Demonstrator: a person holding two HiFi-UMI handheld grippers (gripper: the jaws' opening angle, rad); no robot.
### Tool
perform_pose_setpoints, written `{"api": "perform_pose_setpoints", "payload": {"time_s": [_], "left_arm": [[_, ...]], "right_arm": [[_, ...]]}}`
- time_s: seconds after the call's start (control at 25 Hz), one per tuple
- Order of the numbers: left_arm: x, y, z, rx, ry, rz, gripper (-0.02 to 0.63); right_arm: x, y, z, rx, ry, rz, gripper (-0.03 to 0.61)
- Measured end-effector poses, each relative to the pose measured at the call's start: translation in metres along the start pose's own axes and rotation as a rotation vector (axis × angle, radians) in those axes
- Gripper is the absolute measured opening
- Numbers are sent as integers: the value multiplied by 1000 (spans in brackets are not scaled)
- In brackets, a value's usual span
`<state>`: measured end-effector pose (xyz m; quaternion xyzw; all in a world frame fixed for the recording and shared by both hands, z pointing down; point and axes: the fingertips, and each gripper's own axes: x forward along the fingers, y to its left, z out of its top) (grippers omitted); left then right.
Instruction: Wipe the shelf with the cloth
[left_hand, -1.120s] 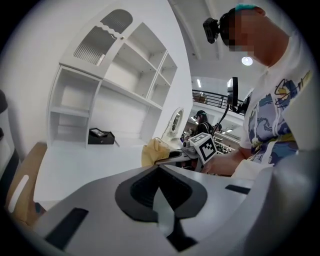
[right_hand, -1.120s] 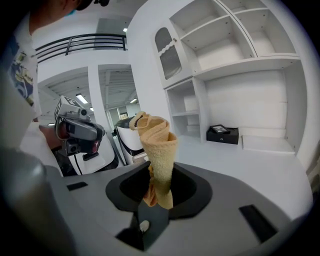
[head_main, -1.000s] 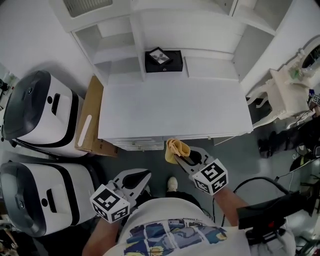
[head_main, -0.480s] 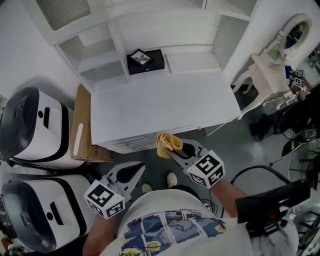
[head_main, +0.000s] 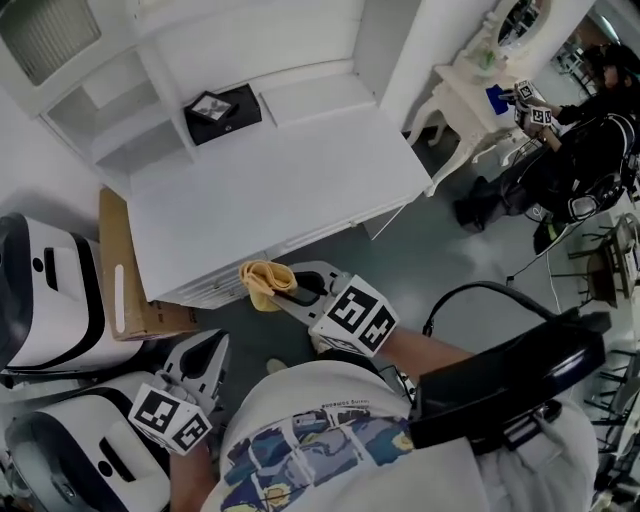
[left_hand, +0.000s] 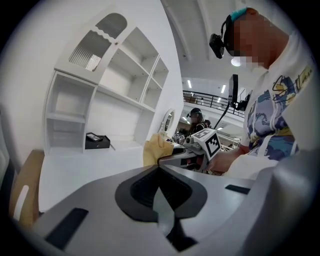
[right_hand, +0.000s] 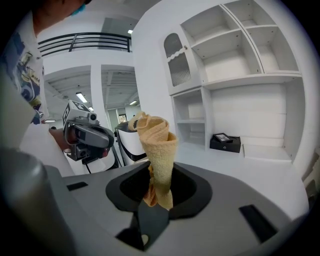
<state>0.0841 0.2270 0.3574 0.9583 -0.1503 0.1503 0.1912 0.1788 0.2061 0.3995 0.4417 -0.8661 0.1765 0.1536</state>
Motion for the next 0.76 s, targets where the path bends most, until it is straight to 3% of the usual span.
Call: {"api": "perform_pose_setpoints", "payload": {"time_s": [0.76], "left_arm": [[-48,17,-8,37,-14,-30,12]], "right_arm": [[25,48,10,-46,11,-26,115]]}}
